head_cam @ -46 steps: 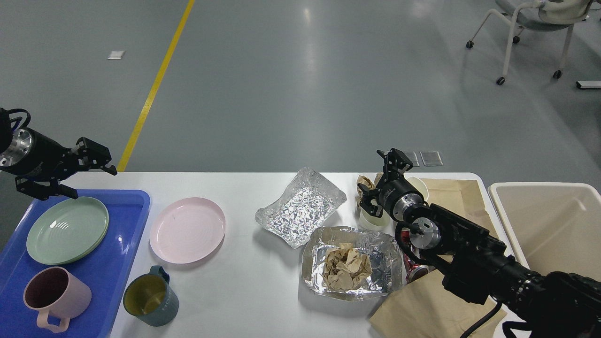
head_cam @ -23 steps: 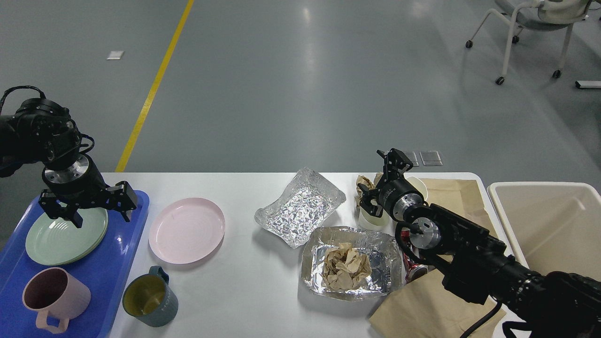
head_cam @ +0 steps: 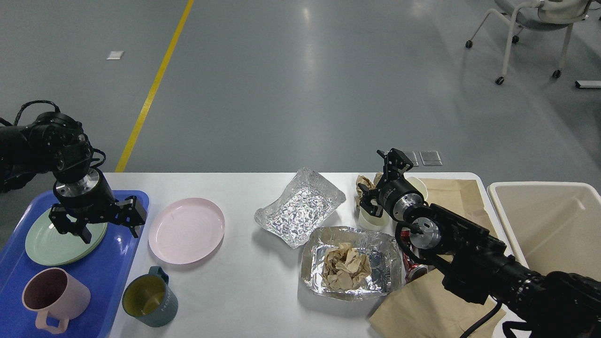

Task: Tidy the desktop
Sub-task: 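Lower the left gripper toward the olive-green mug beside the tray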

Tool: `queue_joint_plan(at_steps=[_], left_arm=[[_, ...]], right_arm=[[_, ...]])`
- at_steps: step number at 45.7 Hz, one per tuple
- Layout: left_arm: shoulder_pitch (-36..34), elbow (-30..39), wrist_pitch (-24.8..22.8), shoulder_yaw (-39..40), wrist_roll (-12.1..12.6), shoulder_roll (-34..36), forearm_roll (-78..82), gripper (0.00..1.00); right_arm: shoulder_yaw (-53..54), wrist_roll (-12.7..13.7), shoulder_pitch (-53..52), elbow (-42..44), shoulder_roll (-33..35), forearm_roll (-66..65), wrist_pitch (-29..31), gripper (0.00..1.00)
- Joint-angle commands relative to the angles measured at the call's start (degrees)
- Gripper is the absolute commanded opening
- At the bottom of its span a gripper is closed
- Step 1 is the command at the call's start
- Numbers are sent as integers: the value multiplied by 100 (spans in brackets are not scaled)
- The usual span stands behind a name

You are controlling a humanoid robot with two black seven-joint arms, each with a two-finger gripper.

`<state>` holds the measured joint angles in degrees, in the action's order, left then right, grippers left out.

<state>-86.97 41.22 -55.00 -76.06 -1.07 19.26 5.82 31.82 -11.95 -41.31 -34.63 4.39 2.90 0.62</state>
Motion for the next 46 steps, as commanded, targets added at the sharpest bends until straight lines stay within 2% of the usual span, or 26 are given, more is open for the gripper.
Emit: queue_joint_plan(at_steps=[1, 6, 11, 46], left_arm=[[-57, 114, 0, -5, 63, -10, 7, 97], [-127, 175, 0, 12, 230, -36, 42, 97], [-127, 395, 0, 47, 292, -36, 42, 96], [418, 474, 0, 443, 353, -537, 42, 96]], right_arm=[[0, 0, 0, 0, 0, 0, 0, 100], [0, 0, 0, 0, 0, 0, 0, 100], [0, 0, 0, 0, 0, 0, 0, 100], [0, 0, 0, 0, 0, 0, 0, 100]])
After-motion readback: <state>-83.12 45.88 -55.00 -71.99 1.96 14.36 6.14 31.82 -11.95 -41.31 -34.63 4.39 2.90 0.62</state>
